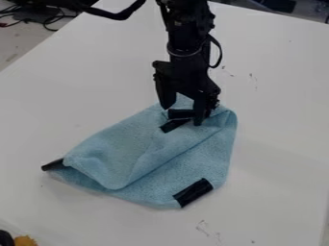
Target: Unfold cloth from bottom right to top left
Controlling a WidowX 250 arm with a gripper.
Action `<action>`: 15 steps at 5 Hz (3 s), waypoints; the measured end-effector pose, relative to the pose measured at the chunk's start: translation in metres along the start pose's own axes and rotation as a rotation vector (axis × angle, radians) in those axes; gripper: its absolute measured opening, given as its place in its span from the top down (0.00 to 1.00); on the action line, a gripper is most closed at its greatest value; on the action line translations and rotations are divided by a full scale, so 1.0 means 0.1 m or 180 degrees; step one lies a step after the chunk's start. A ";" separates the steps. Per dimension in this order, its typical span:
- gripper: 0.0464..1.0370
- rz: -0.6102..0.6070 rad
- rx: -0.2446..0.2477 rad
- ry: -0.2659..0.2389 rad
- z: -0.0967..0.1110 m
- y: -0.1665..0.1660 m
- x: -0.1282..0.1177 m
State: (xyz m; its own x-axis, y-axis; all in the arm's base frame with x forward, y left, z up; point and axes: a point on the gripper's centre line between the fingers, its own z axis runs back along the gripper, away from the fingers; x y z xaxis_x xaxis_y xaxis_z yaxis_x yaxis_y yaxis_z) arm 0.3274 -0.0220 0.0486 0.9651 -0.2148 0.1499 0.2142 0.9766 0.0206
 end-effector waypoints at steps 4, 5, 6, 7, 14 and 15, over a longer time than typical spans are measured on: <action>0.34 0.0022 -0.0115 0.0118 -0.23 0.29 -0.11; 0.40 0.0011 -0.0147 0.0127 -0.26 0.30 -0.12; 0.15 0.0061 -0.0139 0.0156 -0.27 0.30 -0.14; 0.02 0.0081 -0.0128 0.0120 -0.28 0.30 -0.12; 0.99 -0.0054 -0.0022 0.0329 -0.22 0.17 -0.04; 0.99 -0.0059 0.0049 0.0266 -0.07 0.14 0.05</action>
State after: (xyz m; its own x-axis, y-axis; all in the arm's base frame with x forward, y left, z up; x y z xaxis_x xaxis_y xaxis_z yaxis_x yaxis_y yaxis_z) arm 0.3363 -0.0096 0.0422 0.9703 -0.2326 0.0662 0.2305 0.9723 0.0378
